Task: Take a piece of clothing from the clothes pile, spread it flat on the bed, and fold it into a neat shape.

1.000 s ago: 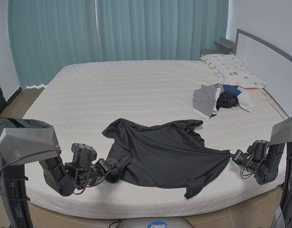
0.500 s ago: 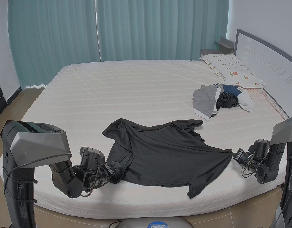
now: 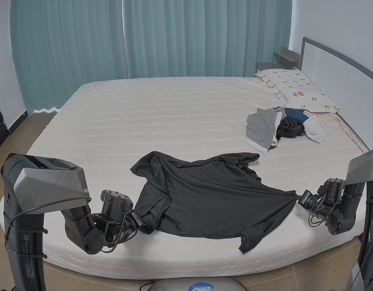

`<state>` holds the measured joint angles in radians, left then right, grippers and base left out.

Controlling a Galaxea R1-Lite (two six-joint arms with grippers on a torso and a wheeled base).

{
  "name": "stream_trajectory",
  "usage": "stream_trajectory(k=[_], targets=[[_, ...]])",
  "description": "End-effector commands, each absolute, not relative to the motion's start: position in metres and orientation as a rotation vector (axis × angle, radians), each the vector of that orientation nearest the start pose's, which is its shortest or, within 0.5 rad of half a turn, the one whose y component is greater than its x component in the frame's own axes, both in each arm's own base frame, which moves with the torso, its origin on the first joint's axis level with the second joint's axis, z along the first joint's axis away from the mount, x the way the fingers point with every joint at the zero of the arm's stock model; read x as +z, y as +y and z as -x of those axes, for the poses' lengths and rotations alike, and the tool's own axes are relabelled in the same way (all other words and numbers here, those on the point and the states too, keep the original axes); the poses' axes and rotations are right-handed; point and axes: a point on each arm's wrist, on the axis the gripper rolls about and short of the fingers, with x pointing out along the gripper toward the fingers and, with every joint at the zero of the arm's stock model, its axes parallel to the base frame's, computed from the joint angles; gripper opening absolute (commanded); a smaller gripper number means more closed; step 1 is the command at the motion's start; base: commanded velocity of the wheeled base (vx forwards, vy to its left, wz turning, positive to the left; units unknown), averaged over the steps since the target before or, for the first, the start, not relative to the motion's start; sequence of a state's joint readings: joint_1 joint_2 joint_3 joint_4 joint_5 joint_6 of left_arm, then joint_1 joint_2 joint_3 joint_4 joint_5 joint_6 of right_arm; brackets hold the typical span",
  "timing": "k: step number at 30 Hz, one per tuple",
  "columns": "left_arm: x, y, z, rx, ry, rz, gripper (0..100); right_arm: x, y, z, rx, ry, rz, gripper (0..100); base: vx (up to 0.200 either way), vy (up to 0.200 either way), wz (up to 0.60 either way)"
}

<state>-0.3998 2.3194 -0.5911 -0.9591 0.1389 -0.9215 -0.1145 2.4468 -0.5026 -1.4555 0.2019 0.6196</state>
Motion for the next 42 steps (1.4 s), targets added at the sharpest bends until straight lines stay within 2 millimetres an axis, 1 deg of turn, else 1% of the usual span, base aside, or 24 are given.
stream_trajectory(k=[1, 5, 6, 8, 12, 17, 22, 25, 31, 32, 33, 34, 36, 39, 42], targets=[[-0.029, -0.116, -0.290, 0.134, 0.804, 0.628, 0, -0.045, -0.034, -0.326, -0.067, 0.490, -0.684, 0, 0.000, 0.000, 0.00], [-0.022, -0.113, -0.282, 0.151, 0.853, 0.588, 0, -0.044, -0.034, -0.327, -0.066, 0.483, -0.684, 0, 0.000, 0.000, 0.00], [-0.016, -0.112, -0.279, 0.160, 0.873, 0.576, 0, -0.043, -0.035, -0.327, -0.065, 0.479, -0.684, 0, 0.000, 0.000, 0.00], [-0.012, -0.109, -0.277, 0.176, 0.898, 0.564, 0, -0.042, -0.035, -0.330, -0.061, 0.469, -0.683, 0, 0.000, 0.000, 0.00], [-0.010, -0.103, -0.275, 0.206, 0.933, 0.544, 0, -0.041, -0.035, -0.330, -0.059, 0.468, -0.682, 0, 0.000, 0.000, 0.00], [-0.016, -0.093, -0.265, 0.226, 1.035, 0.451, 0, -0.038, -0.034, -0.330, -0.043, 0.440, -0.678, 0, 0.000, 0.000, 0.00], [-0.023, -0.091, -0.253, 0.234, 1.148, 0.384, 0, -0.035, -0.033, -0.330, -0.036, 0.431, -0.671, 0, 0.000, 0.000, 0.00], [-0.026, -0.089, -0.250, 0.239, 1.192, 0.346, 0, -0.036, -0.033, -0.331, -0.031, 0.430, -0.670, 0, 0.000, 0.000, 0.00], [-0.025, -0.090, -0.254, 0.205, 1.191, 0.381, 0, -0.041, -0.032, -0.331, -0.032, 0.446, -0.667, 0, 0.000, 0.000, 0.00], [-0.024, -0.092, -0.255, 0.159, 1.194, 0.419, 0, -0.048, -0.031, -0.330, -0.031, 0.467, -0.644, 0, 0.000, 0.000, 0.00], [-0.024, -0.092, -0.256, 0.152, 1.189, 0.424, 0, -0.051, -0.031, -0.329, -0.031, 0.476, -0.633, 0, 0.000, 0.000, 0.00], [-0.024, -0.092, -0.257, 0.152, 1.182, 0.430, 0, -0.053, -0.030, -0.329, -0.027, 0.484, -0.621, 100, 0.000, 0.000, 0.00], [-0.023, -0.091, -0.258, 0.152, 1.176, 0.436, 0, -0.054, -0.029, -0.329, -0.022, 0.479, -0.611, 100, 0.000, 0.000, 0.00], [-0.023, -0.090, -0.259, 0.154, 1.173, 0.440, 0, -0.048, -0.028, -0.327, -0.010, 0.448, -0.607, 100, 0.000, 0.000, 0.00], [-0.023, -0.089, -0.260, 0.151, 1.174, 0.445, 0, -0.033, -0.026, -0.316, 0.003, 0.437, -0.607, 100, 0.000, 0.000, 0.00]])
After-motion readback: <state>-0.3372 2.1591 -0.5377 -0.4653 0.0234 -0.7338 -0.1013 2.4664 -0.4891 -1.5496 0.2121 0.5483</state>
